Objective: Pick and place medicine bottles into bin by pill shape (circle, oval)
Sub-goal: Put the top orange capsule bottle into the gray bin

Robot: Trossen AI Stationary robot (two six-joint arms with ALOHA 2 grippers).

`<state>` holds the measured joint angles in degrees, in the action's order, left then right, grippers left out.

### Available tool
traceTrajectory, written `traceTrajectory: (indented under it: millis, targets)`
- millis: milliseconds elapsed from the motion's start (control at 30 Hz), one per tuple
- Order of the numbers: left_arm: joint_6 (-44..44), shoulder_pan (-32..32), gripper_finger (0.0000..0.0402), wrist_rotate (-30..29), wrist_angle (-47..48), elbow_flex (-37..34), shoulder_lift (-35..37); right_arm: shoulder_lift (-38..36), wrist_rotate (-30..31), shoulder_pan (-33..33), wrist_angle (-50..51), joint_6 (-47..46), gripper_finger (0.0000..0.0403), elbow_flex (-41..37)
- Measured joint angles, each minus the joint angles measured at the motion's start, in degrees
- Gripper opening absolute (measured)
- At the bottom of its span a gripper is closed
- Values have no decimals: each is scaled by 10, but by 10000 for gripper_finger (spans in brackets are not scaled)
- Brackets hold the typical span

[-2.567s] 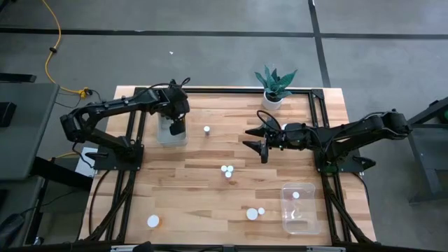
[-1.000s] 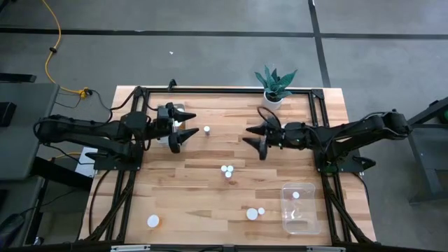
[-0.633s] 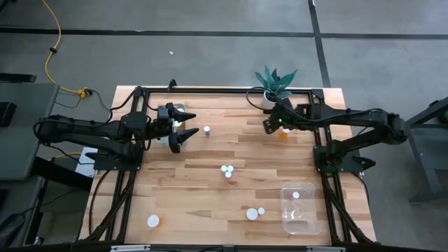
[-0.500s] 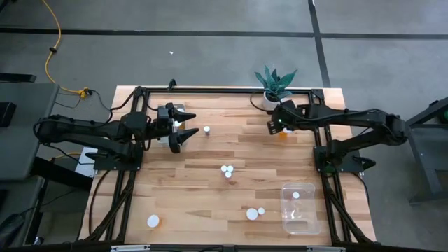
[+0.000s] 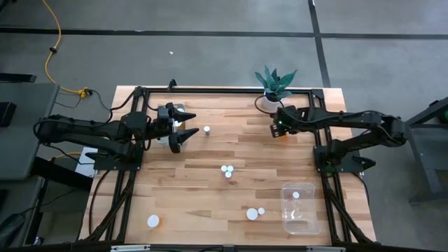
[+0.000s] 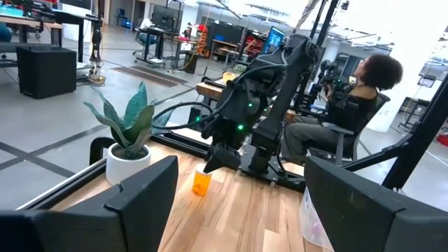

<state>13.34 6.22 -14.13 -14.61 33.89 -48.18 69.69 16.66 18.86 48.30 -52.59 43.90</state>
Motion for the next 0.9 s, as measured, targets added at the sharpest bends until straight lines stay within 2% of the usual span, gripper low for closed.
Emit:
traceTrajectory:
  millis: [267, 500, 667, 900]
  targets:
    - [0, 0, 298, 0, 0, 0, 0, 0, 16, 11, -3, 3, 232, -7]
    - [0, 0, 298, 0, 0, 0, 0, 0, 50, 11, 11, -78, 232, -7]
    - [0, 0, 298, 0, 0, 0, 0, 0, 55, 10, 3, -16, 232, -7]
    - [2, 0, 298, 0, 0, 0, 0, 0, 27, 10, 3, -9, 232, -7]
